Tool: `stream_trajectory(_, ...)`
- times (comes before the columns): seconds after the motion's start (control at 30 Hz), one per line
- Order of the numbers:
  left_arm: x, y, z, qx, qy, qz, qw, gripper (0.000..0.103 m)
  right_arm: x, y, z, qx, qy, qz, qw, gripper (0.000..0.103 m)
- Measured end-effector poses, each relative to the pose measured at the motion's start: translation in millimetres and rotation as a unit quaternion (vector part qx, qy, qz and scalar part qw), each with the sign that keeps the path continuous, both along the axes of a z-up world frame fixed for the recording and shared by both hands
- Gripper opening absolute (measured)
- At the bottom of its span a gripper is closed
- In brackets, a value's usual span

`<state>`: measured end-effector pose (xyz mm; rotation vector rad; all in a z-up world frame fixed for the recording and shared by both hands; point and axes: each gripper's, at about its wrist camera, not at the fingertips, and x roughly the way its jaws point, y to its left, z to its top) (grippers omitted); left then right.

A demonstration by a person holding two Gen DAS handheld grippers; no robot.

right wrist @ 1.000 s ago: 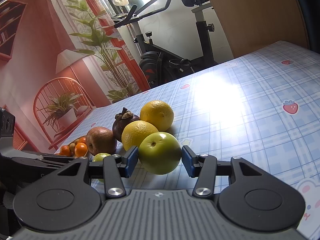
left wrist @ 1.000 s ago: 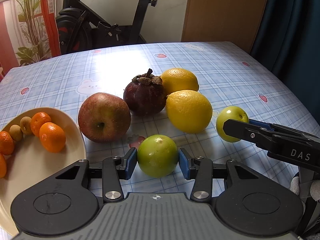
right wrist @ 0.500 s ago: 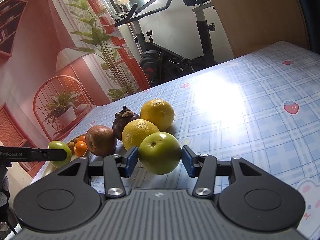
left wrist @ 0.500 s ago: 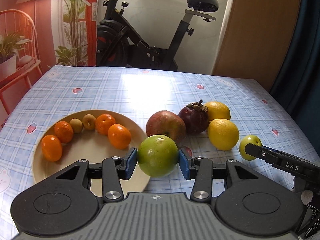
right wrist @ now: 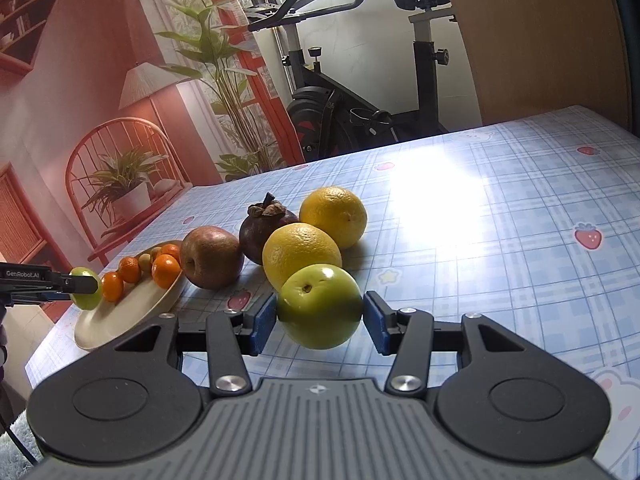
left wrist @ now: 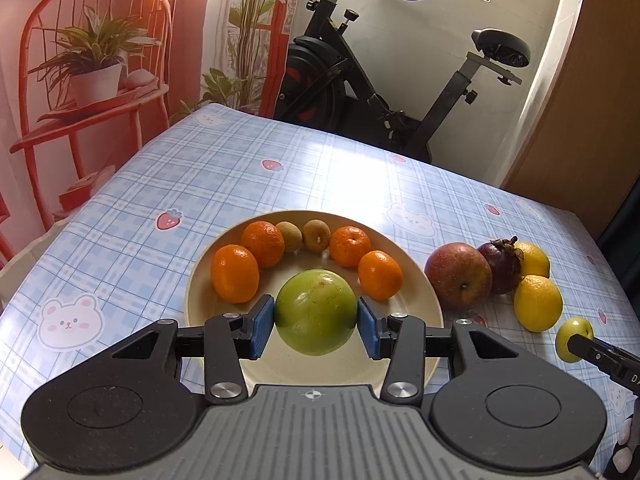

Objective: Organize fruits
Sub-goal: 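Lower both green apples onto the plate beside the tangerines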

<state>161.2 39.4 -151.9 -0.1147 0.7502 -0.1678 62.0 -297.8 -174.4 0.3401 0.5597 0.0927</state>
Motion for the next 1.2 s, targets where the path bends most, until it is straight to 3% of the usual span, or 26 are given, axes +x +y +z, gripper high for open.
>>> stream_trajectory(0.17,26.0,4.9,0.2,0.002,0.006,-0.011,0.9999,0.048,23.4,25.2,23.3,-0.011,-0.01,0.035,0.999,0.05)
stream_trajectory(0.3,53.1,5.6,1.0,0.014,0.014,-0.051,0.9985,0.048,48.2,61.3,32.3,-0.033,-0.012,0.091,0.995,0.05)
stream_trajectory(0.4,66.2,2.9,-2.3,0.029,0.022,-0.073,0.9967,0.048,67.1,91.6,28.3,-0.044,-0.006,0.126,0.991,0.05)
stream_trajectory(0.7,73.9,-7.1,-22.6,0.027,0.043,-0.127,0.9906,0.048,107.5,161.9,3.8,-0.099,0.022,0.208,0.973,0.05)
stream_trajectory(1.03,82.2,-7.5,-30.8,0.021,0.059,-0.141,0.9881,0.048,115.6,171.6,-5.7,-0.128,0.03,0.221,0.966,0.05)
stream_trajectory(1.2,91.8,-2.0,-31.9,-0.012,0.072,-0.128,0.989,0.048,114.6,173.7,-9.0,-0.131,0.035,0.23,0.964,0.05)
